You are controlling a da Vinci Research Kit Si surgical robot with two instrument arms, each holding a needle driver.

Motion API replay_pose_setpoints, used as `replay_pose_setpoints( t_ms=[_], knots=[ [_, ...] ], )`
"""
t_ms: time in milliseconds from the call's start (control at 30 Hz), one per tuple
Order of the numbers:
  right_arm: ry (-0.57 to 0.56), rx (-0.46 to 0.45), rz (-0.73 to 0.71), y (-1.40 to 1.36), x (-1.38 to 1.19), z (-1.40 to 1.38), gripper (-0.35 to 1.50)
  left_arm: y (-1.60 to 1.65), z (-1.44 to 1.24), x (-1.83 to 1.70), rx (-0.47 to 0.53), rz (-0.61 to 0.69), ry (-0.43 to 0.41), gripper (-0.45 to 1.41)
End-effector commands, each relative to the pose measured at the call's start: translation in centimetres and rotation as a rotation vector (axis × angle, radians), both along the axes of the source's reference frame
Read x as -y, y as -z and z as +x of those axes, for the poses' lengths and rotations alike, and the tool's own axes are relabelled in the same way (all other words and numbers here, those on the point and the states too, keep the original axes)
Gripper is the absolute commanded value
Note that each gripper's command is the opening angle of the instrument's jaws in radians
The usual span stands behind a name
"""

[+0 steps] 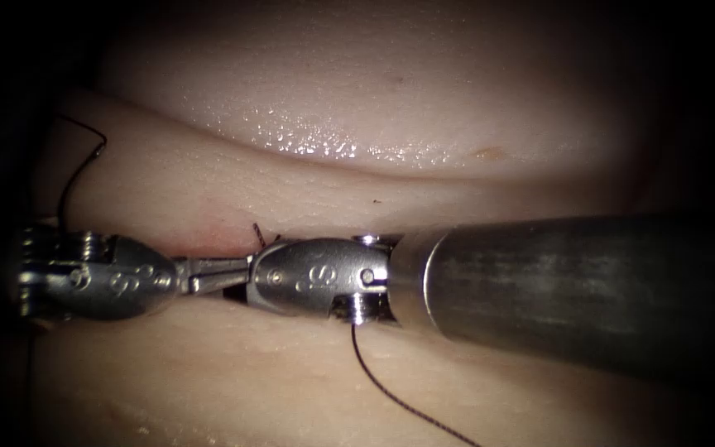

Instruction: Wound Closure

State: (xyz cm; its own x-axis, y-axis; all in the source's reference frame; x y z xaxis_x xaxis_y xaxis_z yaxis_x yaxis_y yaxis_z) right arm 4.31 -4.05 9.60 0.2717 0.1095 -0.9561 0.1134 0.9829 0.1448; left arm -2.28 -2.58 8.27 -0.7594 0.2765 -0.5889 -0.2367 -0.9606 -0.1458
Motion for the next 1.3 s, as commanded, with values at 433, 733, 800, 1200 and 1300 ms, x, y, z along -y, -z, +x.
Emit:
replay_pose_setpoints(
  t_ms=[433, 733, 800, 1200, 1300],
  knots=[
    [-0.032, 0.054, 0.026, 0.13, -0.02, -0.16, 1.48, 0.02, 0.11, 0.12, 0.019, -0.008, 0.002, -0.45],
    [-0.036, 0.032, 0.056, 0.48, -0.10, -0.45, 1.48, 0.09, 0.17, 0.20, 0.025, -0.014, 0.010, -0.45],
    [-0.059, 0.030, 0.059, 0.54, -0.13, -0.54, 1.48, 0.12, 0.19, 0.24, 0.030, -0.017, 0.012, -0.45],
    [-0.149, 0.039, 0.069, 0.70, -0.42, -1.01, 1.48, 0.30, 0.43, 0.56, 0.056, -0.007, 0.026, -0.45],
    [-0.155, 0.042, 0.073, 0.72, -0.44, -1.05, 1.48, 0.24, 0.54, 0.59, 0.058, -0.001, 0.032, -0.45]
  ],
)
